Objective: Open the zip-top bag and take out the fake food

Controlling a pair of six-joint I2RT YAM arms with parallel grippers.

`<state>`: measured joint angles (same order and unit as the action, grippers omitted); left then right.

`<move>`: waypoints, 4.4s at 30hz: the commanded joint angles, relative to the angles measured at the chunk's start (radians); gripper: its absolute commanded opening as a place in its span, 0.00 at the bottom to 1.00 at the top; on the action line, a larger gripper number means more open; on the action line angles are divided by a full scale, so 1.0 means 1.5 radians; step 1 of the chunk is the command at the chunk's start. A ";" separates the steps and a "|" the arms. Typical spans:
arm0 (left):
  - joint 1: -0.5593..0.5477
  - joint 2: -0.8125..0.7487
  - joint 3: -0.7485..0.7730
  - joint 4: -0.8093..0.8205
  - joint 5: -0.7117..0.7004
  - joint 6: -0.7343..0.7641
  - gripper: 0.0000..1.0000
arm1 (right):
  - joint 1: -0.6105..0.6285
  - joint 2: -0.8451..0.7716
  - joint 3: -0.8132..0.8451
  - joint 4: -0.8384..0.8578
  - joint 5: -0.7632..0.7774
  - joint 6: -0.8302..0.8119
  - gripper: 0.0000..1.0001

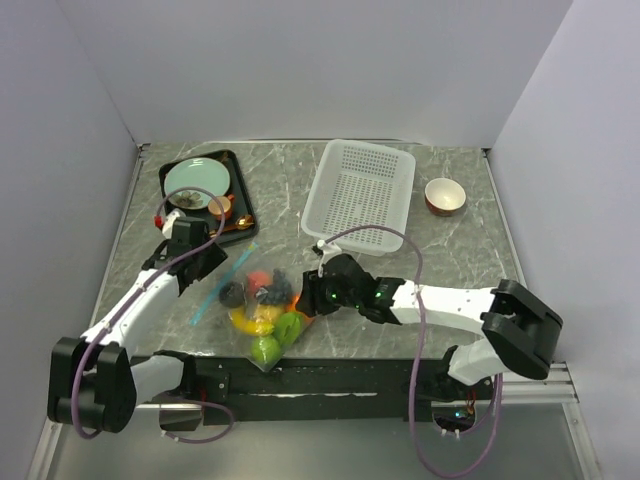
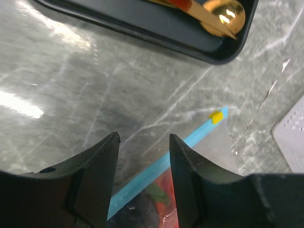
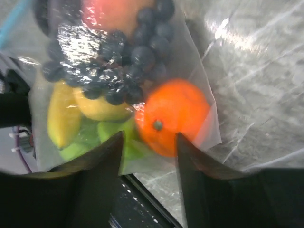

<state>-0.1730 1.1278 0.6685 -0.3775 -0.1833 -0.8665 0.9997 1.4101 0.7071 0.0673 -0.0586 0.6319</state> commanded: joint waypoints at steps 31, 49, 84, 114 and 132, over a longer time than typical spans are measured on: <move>-0.006 -0.152 -0.235 0.196 0.223 -0.083 0.51 | -0.087 -0.051 -0.012 -0.113 0.141 -0.005 0.14; -0.118 -0.376 -0.222 0.081 0.214 -0.125 0.01 | -0.056 -0.147 0.070 -0.168 0.106 -0.035 0.51; -0.119 -0.166 0.317 -0.036 0.627 0.544 0.01 | -0.334 -0.266 0.086 0.174 -0.427 -0.210 0.68; -0.119 -0.099 0.425 -0.062 0.758 0.555 0.01 | -0.392 -0.216 0.080 0.436 -0.587 -0.107 0.86; -0.119 -0.079 0.477 -0.088 0.779 0.571 0.01 | -0.386 -0.160 0.163 0.468 -0.615 -0.104 0.87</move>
<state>-0.3511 1.0119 1.3304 -0.5640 0.9340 -0.0189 0.4118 1.1545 0.9054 0.7040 -0.9329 0.4606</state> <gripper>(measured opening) 0.024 0.865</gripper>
